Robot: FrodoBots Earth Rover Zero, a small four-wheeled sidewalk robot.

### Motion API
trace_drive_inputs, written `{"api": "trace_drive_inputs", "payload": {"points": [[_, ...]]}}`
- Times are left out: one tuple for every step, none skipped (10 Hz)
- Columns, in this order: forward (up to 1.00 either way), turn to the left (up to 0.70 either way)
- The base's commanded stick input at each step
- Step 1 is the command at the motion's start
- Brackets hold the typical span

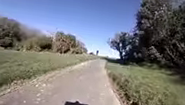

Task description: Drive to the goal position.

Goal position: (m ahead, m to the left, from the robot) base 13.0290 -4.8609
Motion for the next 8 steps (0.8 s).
{"api": "trace_drive_inputs", "payload": {"points": [[0.50, 0.00], [0.50, 0.00], [0.50, 0.00], [0.50, 0.00], [0.50, 0.00], [0.50, 0.00], [0.50, 0.00], [0.50, 0.00]]}}
